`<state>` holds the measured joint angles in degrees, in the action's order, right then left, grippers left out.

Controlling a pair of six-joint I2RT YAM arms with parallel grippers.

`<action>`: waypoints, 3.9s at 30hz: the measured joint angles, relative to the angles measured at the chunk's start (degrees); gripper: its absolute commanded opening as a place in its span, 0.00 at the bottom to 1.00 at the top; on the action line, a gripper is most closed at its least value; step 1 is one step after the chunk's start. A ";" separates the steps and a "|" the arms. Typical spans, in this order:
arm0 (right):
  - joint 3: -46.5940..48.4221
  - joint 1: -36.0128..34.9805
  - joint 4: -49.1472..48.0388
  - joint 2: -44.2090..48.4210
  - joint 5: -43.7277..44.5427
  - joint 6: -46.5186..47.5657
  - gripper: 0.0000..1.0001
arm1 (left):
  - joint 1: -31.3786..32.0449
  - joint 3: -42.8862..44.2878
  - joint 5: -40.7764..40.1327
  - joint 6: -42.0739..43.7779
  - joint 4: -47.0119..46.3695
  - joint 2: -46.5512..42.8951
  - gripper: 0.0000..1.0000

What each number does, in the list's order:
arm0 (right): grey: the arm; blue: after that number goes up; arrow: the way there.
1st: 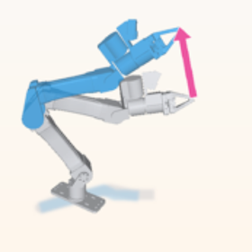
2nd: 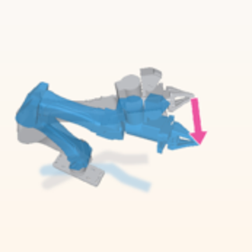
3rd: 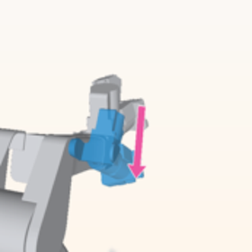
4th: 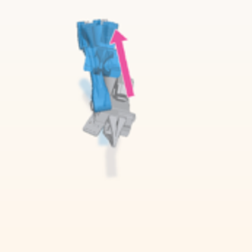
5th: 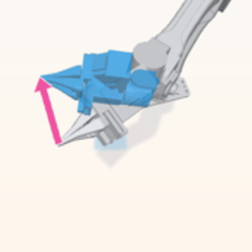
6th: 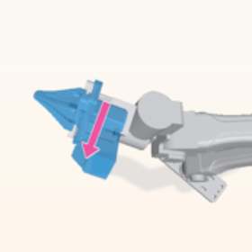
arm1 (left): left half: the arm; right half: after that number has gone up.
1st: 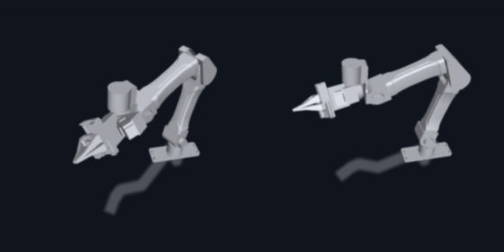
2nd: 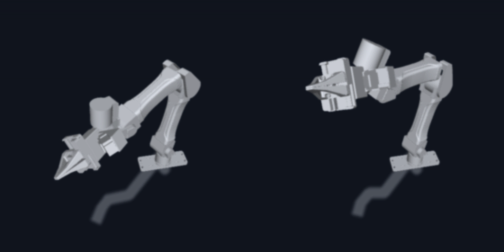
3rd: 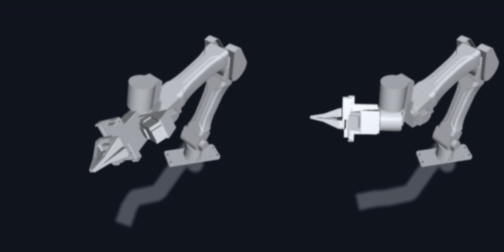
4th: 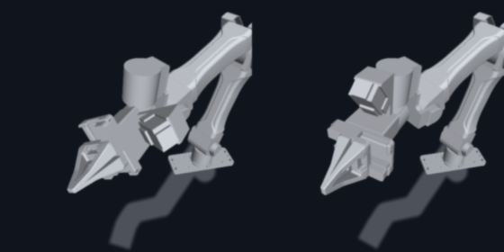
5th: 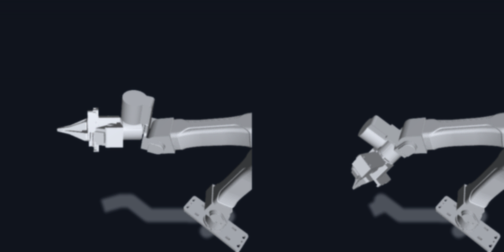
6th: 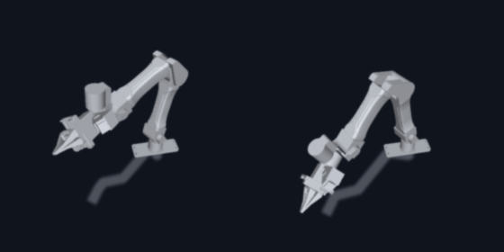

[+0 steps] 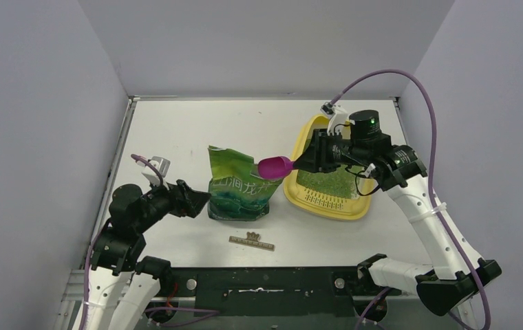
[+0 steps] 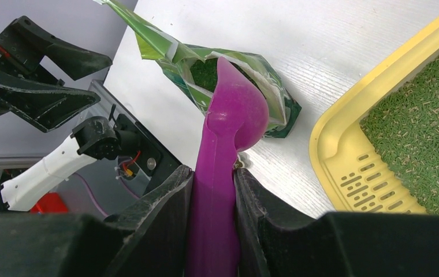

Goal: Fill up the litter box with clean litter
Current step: 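Scoop the cat litter from the cat litter bag.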

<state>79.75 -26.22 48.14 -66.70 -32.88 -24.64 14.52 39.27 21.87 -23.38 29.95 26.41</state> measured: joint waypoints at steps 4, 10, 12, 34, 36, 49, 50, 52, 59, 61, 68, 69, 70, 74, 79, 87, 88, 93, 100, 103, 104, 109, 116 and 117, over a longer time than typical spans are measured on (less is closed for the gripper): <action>0.28 0.02 0.26 -0.35 -0.63 0.02 0.00 | 0.00 0.00 -0.22 0.15 0.02 0.07 0.77; 1.16 0.33 1.53 -2.01 -1.68 0.02 0.00 | 0.00 0.00 -0.22 2.29 -0.59 0.98 0.80; 1.88 0.33 2.34 -3.10 -1.95 0.02 0.00 | 0.00 0.00 -0.22 4.44 -1.11 2.34 0.81; 11.93 0.33 11.34 -17.97 -3.58 -3.06 0.00 | 0.00 10.40 7.19 30.29 -12.00 26.08 0.85; 11.96 0.37 11.34 -18.34 -4.61 -3.13 0.00 | -0.04 11.89 8.61 31.54 -12.50 28.41 0.85; 12.68 0.37 12.50 -20.57 -6.69 -3.28 0.00 | -3.72 13.60 27.52 35.43 -19.15 36.50 0.47; 12.85 0.37 12.46 -21.24 -7.26 -3.26 0.00 | -4.00 13.60 29.31 34.64 -20.52 37.31 0.42; 12.81 0.39 11.96 -22.18 -9.31 -3.26 0.00 | -4.59 13.57 33.00 32.57 -23.45 38.82 0.33; 12.79 1.07 9.92 -22.29 -16.31 -2.99 0.00 | -4.83 12.44 38.66 30.12 -26.99 37.33 0.00; 13.20 1.07 10.49 -22.29 -16.70 -2.64 0.00 | -4.83 11.78 38.77 30.53 -26.73 36.24 0.00; 15.58 1.07 15.63 -22.23 -15.21 0.22 0.00 | -4.22 11.23 37.40 33.09 -24.39 33.97 0.00; 16.04 1.07 16.76 -22.14 -13.97 0.46 0.00 | -4.11 11.15 36.96 33.48 -24.02 33.77 0.00; 16.37 1.07 17.62 -21.99 -12.85 0.52 0.00 | -4.04 11.13 36.65 33.83 -23.67 33.66 0.00; 16.90 0.96 20.57 -20.22 -6.82 0.39 0.00 | -3.56 11.13 34.53 35.12 -22.32 33.14 0.00; 16.90 -1.16 21.38 -18.47 -1.25 -0.52 0.00 | -3.08 11.13 30.56 37.24 -20.15 32.24 0.00; 19.34 -8.83 20.44 -21.99 5.73 -3.06 0.00 | -2.43 11.13 29.09 38.97 -18.64 31.34 0.00; 19.47 -9.46 19.89 -23.15 6.40 -3.48 0.00 | -2.29 11.13 28.94 39.08 -18.53 31.34 0.00; 19.52 -10.36 18.58 -27.23 7.65 -5.14 0.00 | -1.97 11.13 28.65 39.47 -18.29 31.36 0.00; 21.07 -10.56 19.10 -29.79 8.44 -5.46 0.00 | -1.86 11.13 27.80 40.22 -18.03 31.36 0.00; 21.55 -10.64 19.17 -31.30 8.31 -5.44 0.00 | -1.81 11.13 27.71 40.33 -18.03 31.43 0.00; 21.57 -10.62 19.17 -31.85 8.22 -5.46 0.00 | -1.81 11.13 27.65 40.35 -18.03 31.45 0.00; 22.27 -10.69 18.05 -35.01 7.96 -5.77 0.00 | -1.29 11.13 27.10 40.87 -17.86 31.50 0.00; 20.46 -11.89 12.87 -32.79 12.92 -8.09 0.00 | -1.05 11.13 26.32 42.05 -16.63 32.00 0.00; 19.12 -11.87 11.30 -31.52 13.64 -8.70 0.00 | -1.05 11.13 26.29 42.10 -16.48 32.09 0.00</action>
<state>98.87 -38.09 59.44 -98.21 -19.25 -33.34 13.47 50.39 48.16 18.72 13.47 58.50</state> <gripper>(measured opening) 0.280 0.007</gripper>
